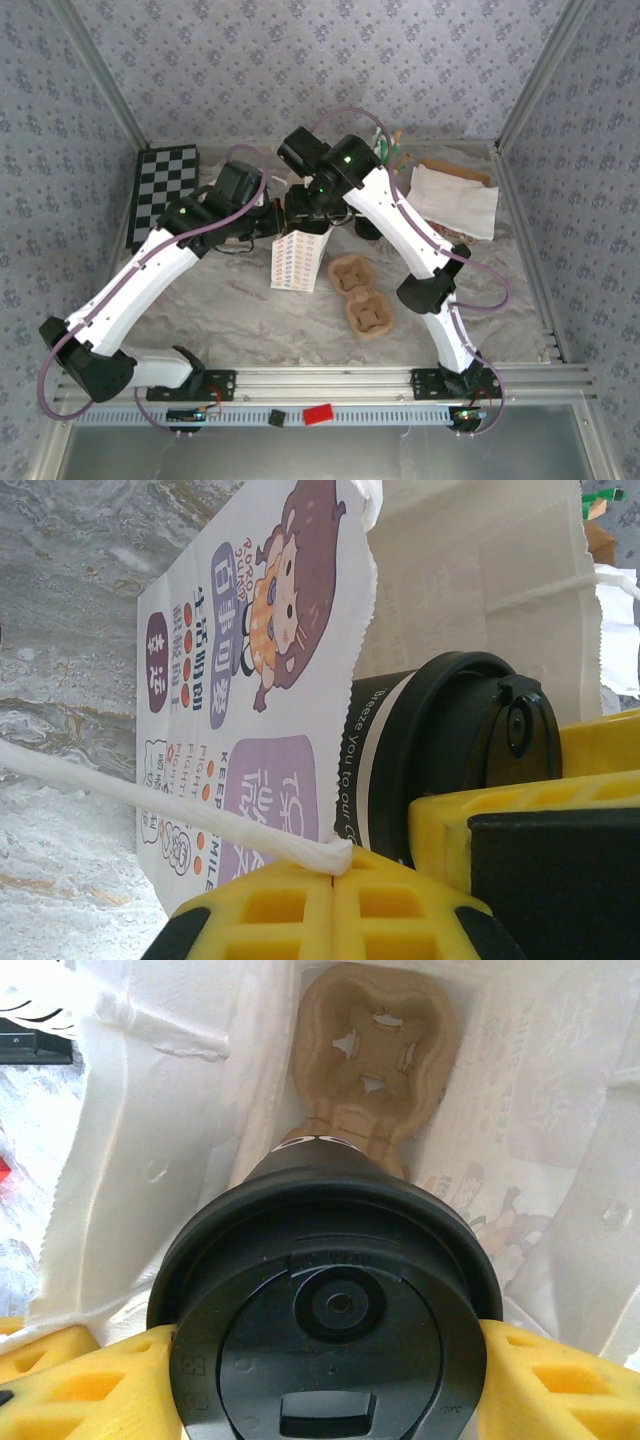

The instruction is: Pack the takeout coffee

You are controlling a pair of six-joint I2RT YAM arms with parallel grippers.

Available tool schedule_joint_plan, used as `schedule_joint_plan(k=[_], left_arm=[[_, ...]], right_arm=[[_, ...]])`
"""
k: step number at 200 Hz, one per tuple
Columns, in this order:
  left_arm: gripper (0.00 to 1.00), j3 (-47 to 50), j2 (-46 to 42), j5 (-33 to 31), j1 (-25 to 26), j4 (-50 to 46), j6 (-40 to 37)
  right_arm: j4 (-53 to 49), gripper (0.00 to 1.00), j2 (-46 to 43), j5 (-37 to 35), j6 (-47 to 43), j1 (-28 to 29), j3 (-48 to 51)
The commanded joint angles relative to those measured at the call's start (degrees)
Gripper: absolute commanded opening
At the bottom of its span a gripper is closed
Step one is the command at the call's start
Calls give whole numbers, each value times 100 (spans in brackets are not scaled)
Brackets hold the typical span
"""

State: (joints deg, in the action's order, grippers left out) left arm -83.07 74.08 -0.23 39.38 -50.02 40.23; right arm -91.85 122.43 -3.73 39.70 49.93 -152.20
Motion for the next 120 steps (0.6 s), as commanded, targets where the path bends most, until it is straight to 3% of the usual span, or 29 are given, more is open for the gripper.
schedule_joint_plan(k=[1,74,120], left_arm=[[0,19,-200,45,-25,273,133],[0,268,-480,153,-220,292,419],[0,625,-656,511,-213,856,1065]], right_arm=[[-1080,65,88,-59,134,66,-72],[-1107,65,-114,-69,231,28,28],[-1104,64,-91,-37,359,12,76]])
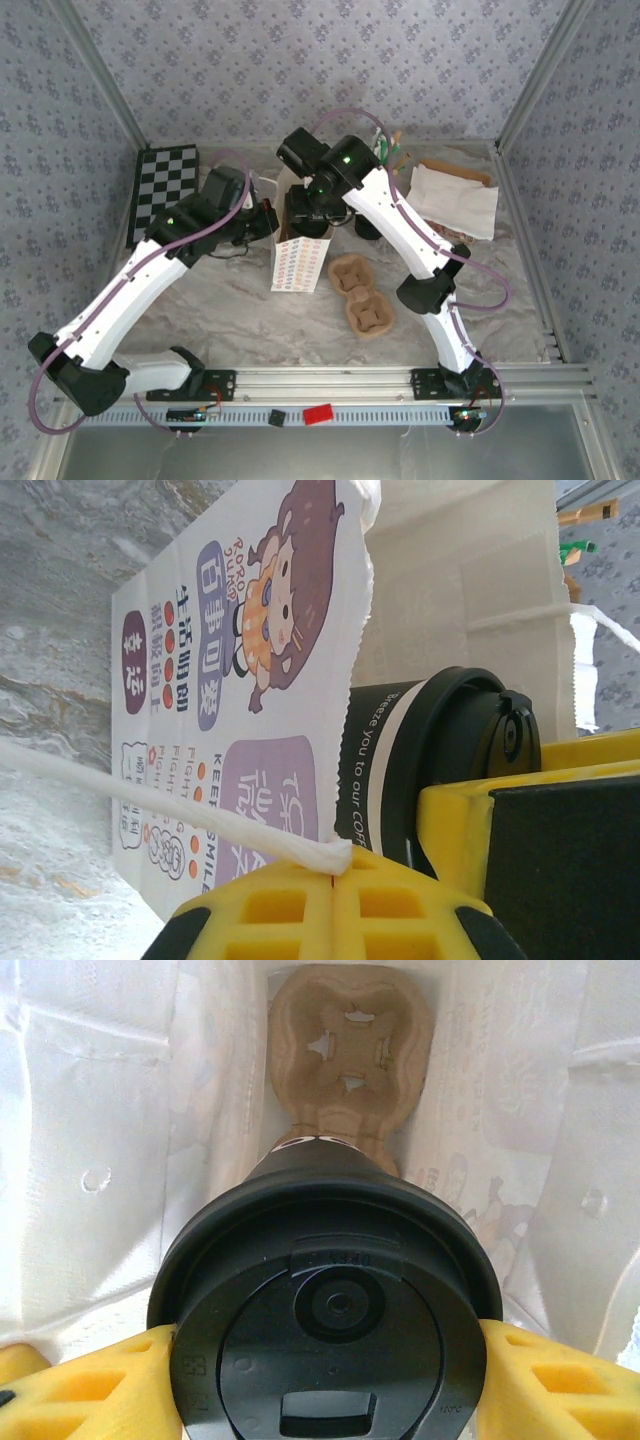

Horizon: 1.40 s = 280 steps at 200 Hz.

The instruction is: Pack the takeout coffee

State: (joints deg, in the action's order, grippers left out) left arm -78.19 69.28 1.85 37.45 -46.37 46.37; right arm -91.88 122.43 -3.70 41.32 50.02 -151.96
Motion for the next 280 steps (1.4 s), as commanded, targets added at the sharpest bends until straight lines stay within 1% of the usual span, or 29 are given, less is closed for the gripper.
schedule_joint_plan(k=[1,31,41,90,136,172,224,280], left_arm=[[0,151,-181,319,-24,508,464],[0,338,-241,391,-11,708,836],[0,405,-278,373,-13,921,896],[0,506,-387,188,-10,915,1041],[0,534,-588,132,-70,866,1190],[0,813,-749,197,-71,1175,1501],[0,914,-696,220,-69,1284,1559],[0,911,-629,161,-70,1067,1384]], right_arm=[[-1103,64,-94,-32,208,1,52],[-1021,64,12,115,329,-14,-24],[-982,64,31,163,359,-15,-27],[-858,63,45,306,543,-15,-44],[-887,63,-35,210,601,-84,-53],[-885,63,60,178,612,-70,-53],[-888,62,173,28,614,3,-53],[-794,62,323,-28,605,22,-64]])
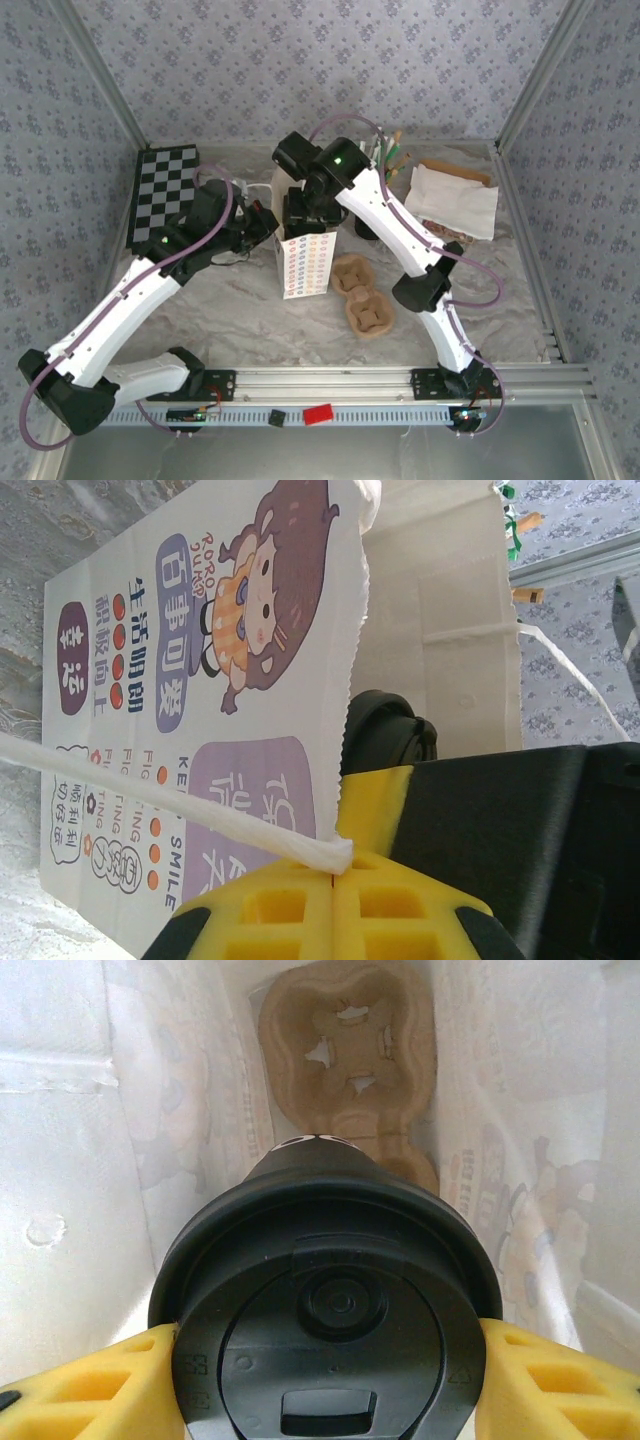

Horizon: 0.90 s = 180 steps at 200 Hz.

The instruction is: Pack the takeout coffee

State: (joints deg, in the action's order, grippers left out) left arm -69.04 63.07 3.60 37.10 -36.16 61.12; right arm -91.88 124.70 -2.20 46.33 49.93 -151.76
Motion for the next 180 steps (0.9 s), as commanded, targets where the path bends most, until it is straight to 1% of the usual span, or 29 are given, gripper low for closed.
schedule_joint_plan(k=[1,78,127,150,180], left_arm=[[0,0,-11,-20,-35,38,-96],[0,-81,28,34,-33,-18,-285],[0,-60,-6,89,-67,5,-334],[0,-58,21,362,-139,12,-356],[0,-20,-18,394,-169,46,-360]], right_arm=[[-795,62,97,-190,100,32,-82],[-820,61,322,-375,-27,44,-52],[-701,60,389,-120,-25,30,-79],[-657,60,421,-85,-27,5,-14],[-552,59,508,-18,-14,69,34]])
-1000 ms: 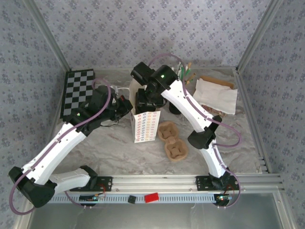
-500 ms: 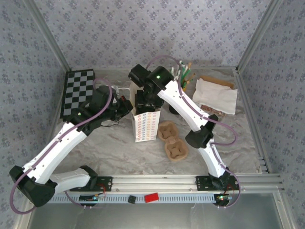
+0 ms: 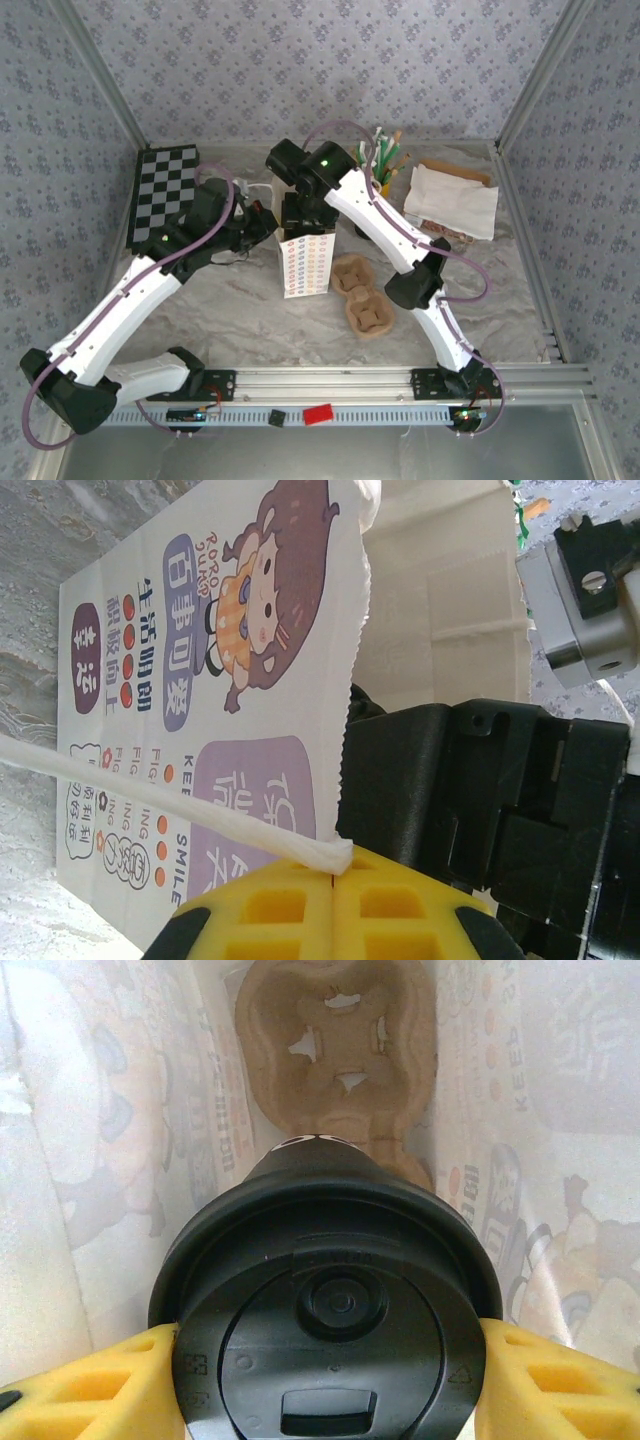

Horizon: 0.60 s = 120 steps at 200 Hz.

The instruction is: Pack the takeout coffee

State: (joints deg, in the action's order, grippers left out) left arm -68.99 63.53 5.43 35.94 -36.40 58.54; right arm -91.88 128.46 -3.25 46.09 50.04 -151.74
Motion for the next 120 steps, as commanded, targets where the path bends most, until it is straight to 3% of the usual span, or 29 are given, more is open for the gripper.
schedule_joint_plan(k=[1,61,76,85,120], left_arm=[[0,-26,-62,220,-57,71,-104],[0,-31,-104,203,-208,-147,-242],[18,-61,-130,180,-255,-218,-386],[23,-96,-139,219,-280,-218,-450],[20,-359,-77,249,-337,-568,-844]], right_arm=[[-551,59,134,92,4,54,31],[-603,58,103,-19,-3,52,174],[-569,58,47,-28,-2,38,226],[-570,58,38,-66,-3,38,224],[-519,57,91,-38,-4,71,200]])
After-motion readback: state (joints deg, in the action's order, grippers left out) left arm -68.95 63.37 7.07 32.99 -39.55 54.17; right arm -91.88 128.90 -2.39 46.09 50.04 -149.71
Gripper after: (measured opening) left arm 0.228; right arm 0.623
